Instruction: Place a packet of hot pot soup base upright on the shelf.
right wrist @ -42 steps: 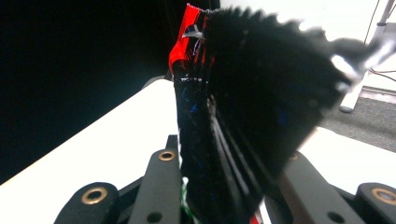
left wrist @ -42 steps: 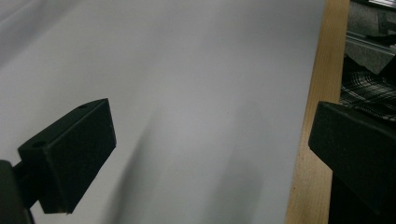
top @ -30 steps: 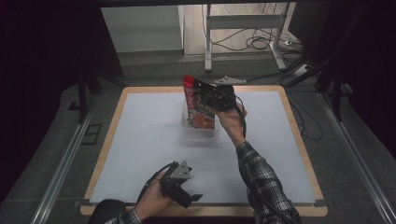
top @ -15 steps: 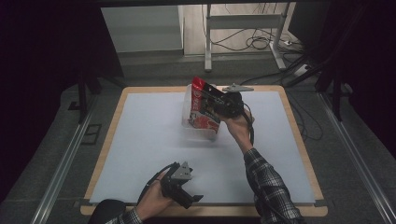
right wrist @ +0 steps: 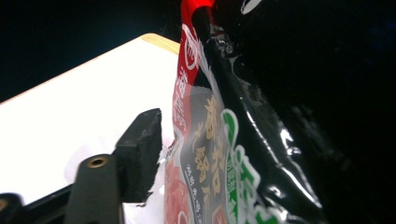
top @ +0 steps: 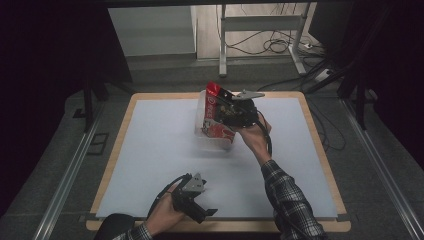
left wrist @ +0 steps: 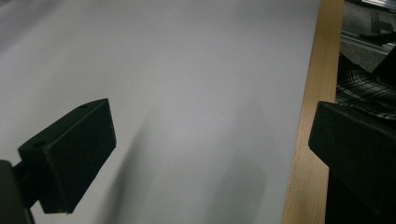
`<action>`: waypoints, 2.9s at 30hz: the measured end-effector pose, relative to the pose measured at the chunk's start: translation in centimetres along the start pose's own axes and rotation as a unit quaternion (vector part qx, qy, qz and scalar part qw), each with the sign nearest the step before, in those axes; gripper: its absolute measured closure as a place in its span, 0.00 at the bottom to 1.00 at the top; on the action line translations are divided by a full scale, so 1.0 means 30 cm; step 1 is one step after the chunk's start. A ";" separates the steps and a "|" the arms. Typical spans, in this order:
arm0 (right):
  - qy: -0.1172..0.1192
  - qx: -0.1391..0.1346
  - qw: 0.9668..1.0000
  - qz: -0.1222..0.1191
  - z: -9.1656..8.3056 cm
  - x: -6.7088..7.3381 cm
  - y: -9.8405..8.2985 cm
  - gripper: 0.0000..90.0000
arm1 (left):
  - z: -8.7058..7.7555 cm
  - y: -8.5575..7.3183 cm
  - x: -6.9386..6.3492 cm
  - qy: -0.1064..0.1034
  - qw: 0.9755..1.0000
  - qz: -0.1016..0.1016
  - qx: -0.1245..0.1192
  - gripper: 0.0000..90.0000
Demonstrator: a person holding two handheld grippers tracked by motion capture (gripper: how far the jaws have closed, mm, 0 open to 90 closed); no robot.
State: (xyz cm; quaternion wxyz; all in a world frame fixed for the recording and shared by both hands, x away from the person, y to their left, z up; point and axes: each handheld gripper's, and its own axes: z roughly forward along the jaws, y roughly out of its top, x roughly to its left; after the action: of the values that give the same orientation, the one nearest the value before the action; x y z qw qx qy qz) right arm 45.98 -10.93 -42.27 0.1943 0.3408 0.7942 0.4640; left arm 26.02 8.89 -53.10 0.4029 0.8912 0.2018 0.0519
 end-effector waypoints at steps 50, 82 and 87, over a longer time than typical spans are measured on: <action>0.052 0.025 0.998 -0.002 -0.164 0.013 -0.028 0.08 | 0.005 -0.001 -0.002 -0.001 1.000 0.005 -0.005 0.01; 0.030 0.025 0.999 -0.011 -0.283 0.020 -0.147 0.01 | 0.007 -0.003 -0.002 0.001 1.000 0.009 -0.008 0.00; 0.027 0.024 0.999 -0.014 -0.293 0.029 -0.173 0.01 | 0.009 -0.003 -0.002 0.000 1.000 0.012 -0.006 0.00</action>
State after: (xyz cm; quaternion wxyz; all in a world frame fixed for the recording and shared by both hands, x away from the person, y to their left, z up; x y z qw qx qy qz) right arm 38.02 -17.38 -42.44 0.1708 0.3218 0.8145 0.4515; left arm 26.01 8.74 -53.34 0.4075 0.8911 0.1912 0.0580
